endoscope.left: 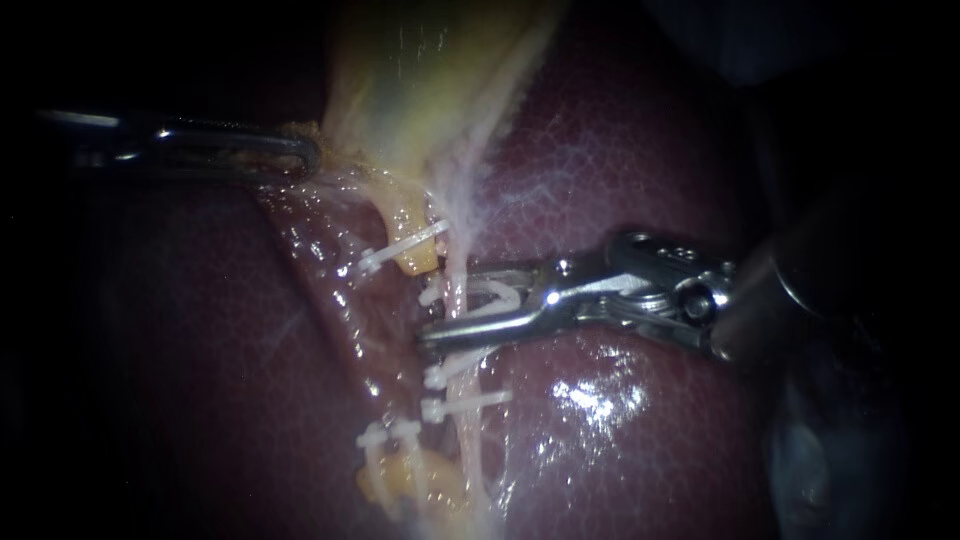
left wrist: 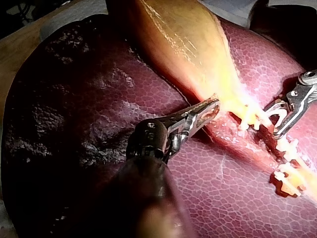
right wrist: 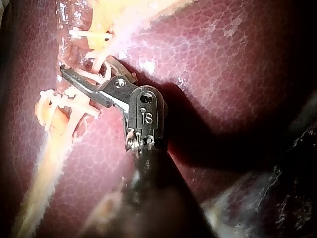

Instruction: Clipping third clip right tube

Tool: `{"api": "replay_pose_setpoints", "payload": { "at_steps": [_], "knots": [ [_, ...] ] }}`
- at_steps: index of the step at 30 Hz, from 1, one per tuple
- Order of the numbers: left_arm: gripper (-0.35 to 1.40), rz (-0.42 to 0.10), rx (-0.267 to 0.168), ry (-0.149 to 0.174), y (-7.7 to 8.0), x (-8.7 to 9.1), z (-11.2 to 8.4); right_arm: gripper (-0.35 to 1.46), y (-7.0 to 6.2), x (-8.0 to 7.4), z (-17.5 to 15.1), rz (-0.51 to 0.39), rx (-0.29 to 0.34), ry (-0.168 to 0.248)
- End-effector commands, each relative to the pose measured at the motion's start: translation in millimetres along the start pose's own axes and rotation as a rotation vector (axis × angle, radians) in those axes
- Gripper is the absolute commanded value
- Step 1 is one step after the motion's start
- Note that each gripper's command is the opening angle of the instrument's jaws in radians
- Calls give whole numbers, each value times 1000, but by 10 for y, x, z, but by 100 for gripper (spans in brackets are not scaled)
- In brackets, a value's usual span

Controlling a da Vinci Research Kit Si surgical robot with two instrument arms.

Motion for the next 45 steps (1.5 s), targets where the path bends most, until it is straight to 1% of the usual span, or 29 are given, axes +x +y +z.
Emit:
{"api": "replay_pose_setpoints", "payload": {
  "at_steps": [1,4,7,8,10,12,14,18,23,26,30,35,36,40,42,45],
  "knots": [
    [-35,0,-1,0,0,0,0,49,-1,-1,1,0,7,3],
    [-35,0,-1,0,0,0,0,49,-4,2,0,3,36,22],
    [-35,0,0,0,0,0,0,49,-13,10,-2,8,94,52],
    [-35,0,0,0,0,0,0,49,-17,14,-2,10,121,72],
    [-35,0,0,0,0,0,0,49,-23,21,-4,12,162,99],
    [-35,0,0,0,0,0,0,49,-29,28,-6,39,212,133],
    [-35,0,0,0,0,0,0,49,-33,33,-7,64,188,156],
    [-35,0,-1,0,0,0,0,48,-35,40,-10,93,153,177],
    [-35,0,-1,0,0,0,1,42,-30,40,-11,105,149,175],
    [-35,0,-1,0,0,0,1,27,-27,39,-12,104,147,174],
    [-35,0,-1,0,0,0,1,-8,-27,38,-15,104,146,173],
    [-35,0,-1,0,0,0,2,-30,-27,38,-15,104,146,173],
    [-35,0,-1,0,0,0,2,-35,-27,38,-15,116,145,171],
    [-35,0,-1,0,0,0,2,-35,-25,35,-16,179,139,156],
    [-35,0,-1,0,0,0,2,-35,-25,35,-17,179,137,157],
    [-35,0,-1,0,0,0,2,-35,-25,34,-16,176,150,146]
  ]
}}
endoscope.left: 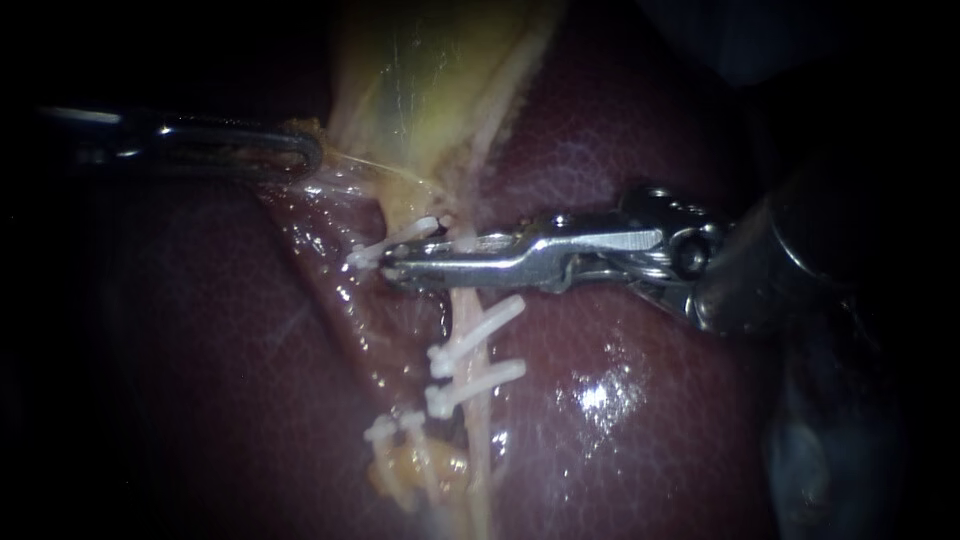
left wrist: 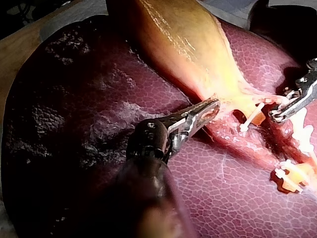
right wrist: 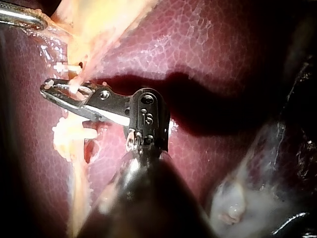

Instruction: Clipping third clip right tube

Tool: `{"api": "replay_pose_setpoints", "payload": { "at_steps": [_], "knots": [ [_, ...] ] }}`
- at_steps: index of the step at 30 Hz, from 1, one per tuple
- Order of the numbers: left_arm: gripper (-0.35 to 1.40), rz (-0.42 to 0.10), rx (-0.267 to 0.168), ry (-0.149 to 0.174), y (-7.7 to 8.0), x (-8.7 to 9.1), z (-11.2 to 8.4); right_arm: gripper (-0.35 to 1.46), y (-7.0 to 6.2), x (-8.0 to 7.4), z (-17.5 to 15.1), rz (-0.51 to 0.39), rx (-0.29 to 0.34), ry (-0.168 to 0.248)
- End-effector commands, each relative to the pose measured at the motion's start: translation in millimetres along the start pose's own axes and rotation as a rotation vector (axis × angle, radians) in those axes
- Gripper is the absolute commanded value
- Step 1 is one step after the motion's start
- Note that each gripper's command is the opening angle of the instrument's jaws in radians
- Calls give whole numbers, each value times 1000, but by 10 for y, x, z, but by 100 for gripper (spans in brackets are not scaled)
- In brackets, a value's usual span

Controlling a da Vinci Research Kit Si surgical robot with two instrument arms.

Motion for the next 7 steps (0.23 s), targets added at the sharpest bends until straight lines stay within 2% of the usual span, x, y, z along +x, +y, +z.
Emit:
{"api": "replay_pose_setpoints", "payload": {
  "at_steps": [1,7],
  "knots": [
    [-35,0,0,0,0,0,0,-35,0,-2,0,-1,8,-5],
    [-35,0,0,0,0,0,0,-35,1,-3,1,-2,10,-6]
  ]
}}
